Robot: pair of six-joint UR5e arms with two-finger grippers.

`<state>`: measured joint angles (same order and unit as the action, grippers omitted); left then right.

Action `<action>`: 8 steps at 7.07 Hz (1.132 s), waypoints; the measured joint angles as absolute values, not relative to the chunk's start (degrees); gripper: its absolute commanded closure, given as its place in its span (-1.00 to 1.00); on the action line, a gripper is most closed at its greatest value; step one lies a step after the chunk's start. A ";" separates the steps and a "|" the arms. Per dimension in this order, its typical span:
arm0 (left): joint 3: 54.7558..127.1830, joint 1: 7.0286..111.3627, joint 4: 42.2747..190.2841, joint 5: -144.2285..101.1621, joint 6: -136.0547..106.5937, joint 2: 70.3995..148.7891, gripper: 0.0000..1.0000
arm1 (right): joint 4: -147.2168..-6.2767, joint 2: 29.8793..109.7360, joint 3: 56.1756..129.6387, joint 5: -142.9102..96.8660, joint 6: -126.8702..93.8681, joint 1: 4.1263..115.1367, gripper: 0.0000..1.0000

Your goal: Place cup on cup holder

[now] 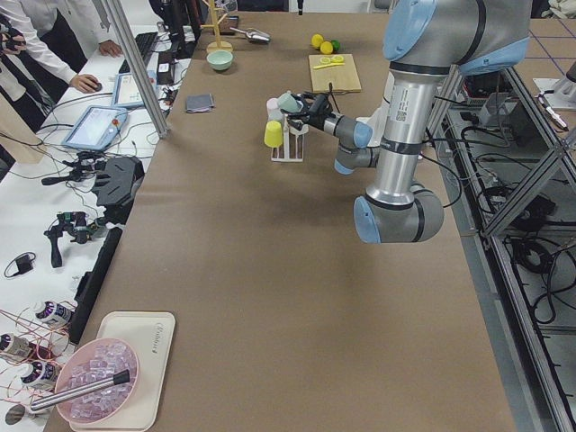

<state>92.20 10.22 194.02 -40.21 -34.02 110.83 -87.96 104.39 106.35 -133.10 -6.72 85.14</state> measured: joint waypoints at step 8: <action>89.82 8.79 196.35 -40.06 -32.66 112.46 1.00 | -87.89 104.38 106.60 -136.40 -6.08 88.93 -0.97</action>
